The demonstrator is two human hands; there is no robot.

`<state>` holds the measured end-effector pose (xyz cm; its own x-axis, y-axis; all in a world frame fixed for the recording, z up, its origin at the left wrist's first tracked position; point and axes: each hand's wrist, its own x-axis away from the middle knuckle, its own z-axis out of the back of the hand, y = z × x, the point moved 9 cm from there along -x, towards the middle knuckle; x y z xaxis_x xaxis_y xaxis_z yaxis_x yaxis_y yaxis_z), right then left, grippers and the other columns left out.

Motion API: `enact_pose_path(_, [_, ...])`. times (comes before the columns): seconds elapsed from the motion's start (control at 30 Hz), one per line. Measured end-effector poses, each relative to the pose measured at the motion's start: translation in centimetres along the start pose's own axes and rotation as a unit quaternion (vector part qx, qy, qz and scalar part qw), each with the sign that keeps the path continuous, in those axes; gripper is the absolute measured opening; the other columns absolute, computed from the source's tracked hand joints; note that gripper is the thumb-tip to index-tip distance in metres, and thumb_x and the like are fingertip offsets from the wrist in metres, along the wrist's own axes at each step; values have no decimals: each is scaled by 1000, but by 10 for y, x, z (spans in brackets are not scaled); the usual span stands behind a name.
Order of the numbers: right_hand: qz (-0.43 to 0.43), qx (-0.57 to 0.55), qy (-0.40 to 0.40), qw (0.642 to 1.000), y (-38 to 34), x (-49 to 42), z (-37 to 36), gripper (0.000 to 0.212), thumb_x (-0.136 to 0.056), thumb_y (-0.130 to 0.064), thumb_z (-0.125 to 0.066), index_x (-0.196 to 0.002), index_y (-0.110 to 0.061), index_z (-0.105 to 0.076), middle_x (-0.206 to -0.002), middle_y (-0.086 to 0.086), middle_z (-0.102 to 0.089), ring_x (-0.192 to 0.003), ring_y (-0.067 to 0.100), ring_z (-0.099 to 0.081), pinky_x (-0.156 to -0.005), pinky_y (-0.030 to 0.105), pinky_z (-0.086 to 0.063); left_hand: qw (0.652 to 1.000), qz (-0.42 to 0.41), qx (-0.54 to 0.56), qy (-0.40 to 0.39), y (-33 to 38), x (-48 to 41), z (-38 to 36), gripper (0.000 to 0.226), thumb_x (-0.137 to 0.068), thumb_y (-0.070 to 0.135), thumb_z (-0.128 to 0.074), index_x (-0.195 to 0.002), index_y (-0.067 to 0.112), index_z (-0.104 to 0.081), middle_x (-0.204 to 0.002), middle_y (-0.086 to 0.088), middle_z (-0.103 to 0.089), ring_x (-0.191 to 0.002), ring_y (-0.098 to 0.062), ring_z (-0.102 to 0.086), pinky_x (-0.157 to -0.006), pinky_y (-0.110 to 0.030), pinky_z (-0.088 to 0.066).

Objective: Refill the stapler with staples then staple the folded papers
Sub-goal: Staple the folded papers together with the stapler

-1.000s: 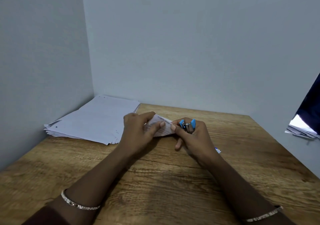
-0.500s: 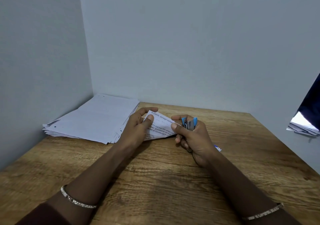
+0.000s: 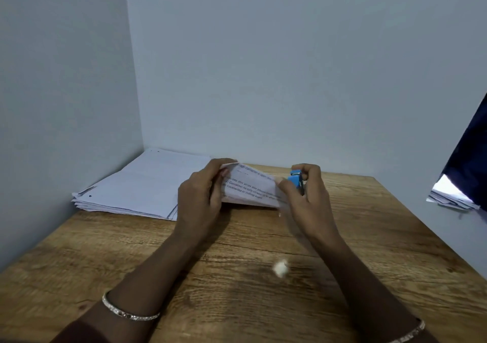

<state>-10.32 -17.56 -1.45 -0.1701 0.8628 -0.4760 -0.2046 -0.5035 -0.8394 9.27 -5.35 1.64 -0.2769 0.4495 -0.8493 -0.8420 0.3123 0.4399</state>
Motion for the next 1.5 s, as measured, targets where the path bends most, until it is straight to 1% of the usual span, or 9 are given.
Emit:
enact_pose_path(0.3, [-8,181,-110,977,-2,33,14,28,-75,-29,-86,-99,-27,-73,-85,-14,-68,-72,-5,-59,-57,6,-40,995,-23,-41,88,28,16,30,42,-87,-16,-55,-122,2,-67,-109,-10,-76,-86,-29,-71,-74,-21,-43])
enact_pose_path(0.43, [-1,235,-103,967,2,48,12,22,-74,-36,-84,-84,-18,-73,-70,-9,-66,-66,6,-58,-59,26,-41,994,-57,-71,63,35,28,31,46,-84,-20,-60,-124,1,-67,-115,-12,-75,-90,-31,-74,-77,-29,-50])
enact_pose_path(0.6, [45,262,-102,959,-4,44,-14,24,-88,-31,-70,-102,-13,-63,-93,1,-67,-85,19,-58,-64,29,-35,991,-81,-102,33,44,37,30,40,-89,-3,-50,-125,6,-65,-113,-9,-76,-88,-29,-74,-73,-31,-50])
enact_pose_path(0.7, [33,291,-122,948,2,36,-29,31,-92,-30,-66,-115,-11,-58,-109,10,-67,-95,24,-58,-69,31,-37,990,-84,-115,-3,48,42,26,39,-91,15,-47,-128,13,-60,-109,-7,-76,-82,-24,-71,-66,-29,-49])
enact_pose_path(0.83, [27,350,-162,922,9,30,-44,37,-95,-33,-64,-122,-11,-54,-119,12,-66,-106,30,-60,-71,32,-37,983,-83,-136,-94,46,47,11,66,-73,-3,-82,-132,12,-56,-113,-8,-74,-81,-27,-73,-61,-32,-56])
enact_pose_path(1.03, [17,392,-153,907,22,29,-26,33,-96,-38,-59,-113,-10,-54,-112,12,-67,-100,30,-62,-70,33,-36,957,-89,-199,-194,52,54,-8,86,-53,-8,-87,-134,3,-58,-112,-12,-75,-81,-30,-75,-56,-33,-60])
enact_pose_path(1.2, [-12,423,-113,899,35,25,7,32,-96,-38,-58,-111,-9,-54,-109,10,-68,-97,28,-63,-68,32,-35,929,-117,-247,-252,59,65,-32,80,-74,3,-80,-147,8,-48,-145,-11,-58,-95,-30,-75,-64,-38,-62])
enact_pose_path(1.33, [-18,436,-95,895,33,21,18,35,-96,-40,-58,-111,-8,-54,-110,11,-68,-100,30,-62,-69,31,-34,877,-207,-310,-304,77,81,-54,76,-48,12,-96,-119,6,-73,-118,-12,-76,-64,-19,-76,-38,-26,-51])
enact_pose_path(1.5, [-27,367,-31,929,19,19,22,29,-87,-37,-70,-83,-16,-50,-85,2,-62,-79,22,-53,-59,31,-30,843,-190,-330,-380,64,95,-82,60,-100,7,-48,-155,2,-23,-161,-21,-32,-120,-34,-64,-81,-42,-58])
